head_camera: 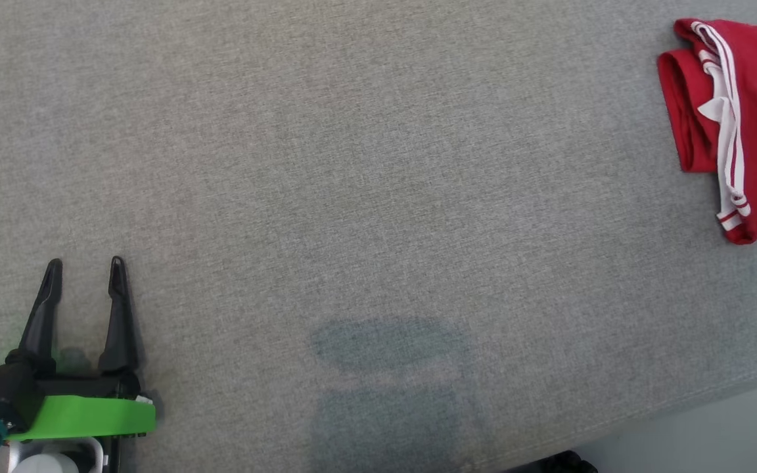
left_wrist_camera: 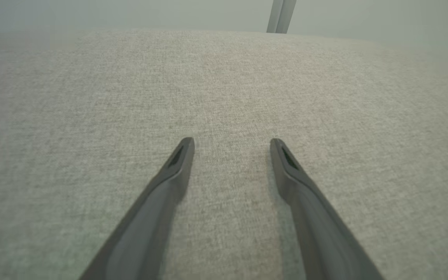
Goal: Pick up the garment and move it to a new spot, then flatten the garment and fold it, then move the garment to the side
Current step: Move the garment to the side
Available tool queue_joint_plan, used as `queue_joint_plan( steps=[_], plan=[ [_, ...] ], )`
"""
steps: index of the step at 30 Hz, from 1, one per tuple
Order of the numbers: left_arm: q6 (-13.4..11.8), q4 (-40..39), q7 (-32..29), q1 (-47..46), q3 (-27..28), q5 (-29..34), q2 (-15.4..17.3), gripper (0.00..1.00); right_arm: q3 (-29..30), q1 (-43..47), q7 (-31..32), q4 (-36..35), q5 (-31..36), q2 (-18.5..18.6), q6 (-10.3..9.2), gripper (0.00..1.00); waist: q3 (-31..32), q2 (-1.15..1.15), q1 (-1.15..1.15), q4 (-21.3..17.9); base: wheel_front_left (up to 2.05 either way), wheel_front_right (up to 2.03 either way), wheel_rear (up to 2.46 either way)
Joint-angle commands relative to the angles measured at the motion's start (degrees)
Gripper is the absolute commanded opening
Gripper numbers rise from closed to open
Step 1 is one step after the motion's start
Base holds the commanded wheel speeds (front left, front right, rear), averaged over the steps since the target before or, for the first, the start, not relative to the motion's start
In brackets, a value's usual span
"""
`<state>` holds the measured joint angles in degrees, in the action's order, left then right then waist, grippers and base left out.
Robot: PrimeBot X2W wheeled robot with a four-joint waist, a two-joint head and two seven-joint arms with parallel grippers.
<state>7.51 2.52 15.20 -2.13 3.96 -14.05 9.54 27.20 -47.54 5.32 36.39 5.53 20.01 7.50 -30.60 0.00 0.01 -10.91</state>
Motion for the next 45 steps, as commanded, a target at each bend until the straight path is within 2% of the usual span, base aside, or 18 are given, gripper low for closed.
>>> queue_joint_plan(
  steps=[1,4,8,14,19,24,31,45],
  plan=[
    [-0.06,1.03,-0.13,0.31,0.29,-0.26,-0.66,1.00,0.05,-0.17,-2.80,-1.58,1.03,-1.33,-0.02,1.00,0.87,0.00,-0.01,1.95,0.00,0.00,0.00],
    [-0.06,1.23,-0.13,1.10,0.77,-0.43,-2.08,1.00,-1.36,2.21,-9.13,-5.75,1.84,-3.39,-0.03,1.00,4.61,0.00,-0.01,2.69,0.00,0.00,0.00],
    [-0.05,1.84,-0.09,3.15,1.46,-0.36,-4.08,1.00,-6.68,7.69,-15.04,-13.67,0.33,-6.81,-0.02,1.00,11.67,0.00,-0.01,3.41,0.00,0.00,0.00],
    [-0.08,3.43,-0.08,7.12,2.34,0.14,-5.95,1.00,-14.22,20.83,-18.35,-23.21,-4.08,-8.62,-0.01,1.00,22.46,0.00,-0.01,5.47,0.00,0.00,0.00],
    [-0.89,3.97,-0.07,10.06,3.79,-0.30,-6.44,1.00,-18.42,32.60,-19.61,-26.37,-7.65,-10.20,-0.04,1.00,28.19,0.00,-0.01,7.18,0.00,0.00,0.00],
    [-1.19,4.35,-0.08,11.58,4.84,-0.38,-6.60,1.00,-22.67,41.98,-20.46,-24.84,-7.00,-12.73,0.00,1.00,30.04,0.00,-0.01,8.49,0.00,0.00,0.00],
    [-1.78,5.34,-0.08,12.01,5.91,-0.40,-6.59,1.00,-25.69,48.80,-20.54,-25.75,-6.23,-16.25,-0.04,1.00,30.85,0.00,-0.01,8.84,0.00,0.00,0.00],
    [-1.04,7.00,-0.08,10.53,5.90,-0.13,-6.58,1.00,-25.99,51.77,-20.55,-28.09,-7.98,-17.06,-0.04,1.00,31.08,0.00,-0.01,7.73,0.00,0.00,0.00]
  ],
)
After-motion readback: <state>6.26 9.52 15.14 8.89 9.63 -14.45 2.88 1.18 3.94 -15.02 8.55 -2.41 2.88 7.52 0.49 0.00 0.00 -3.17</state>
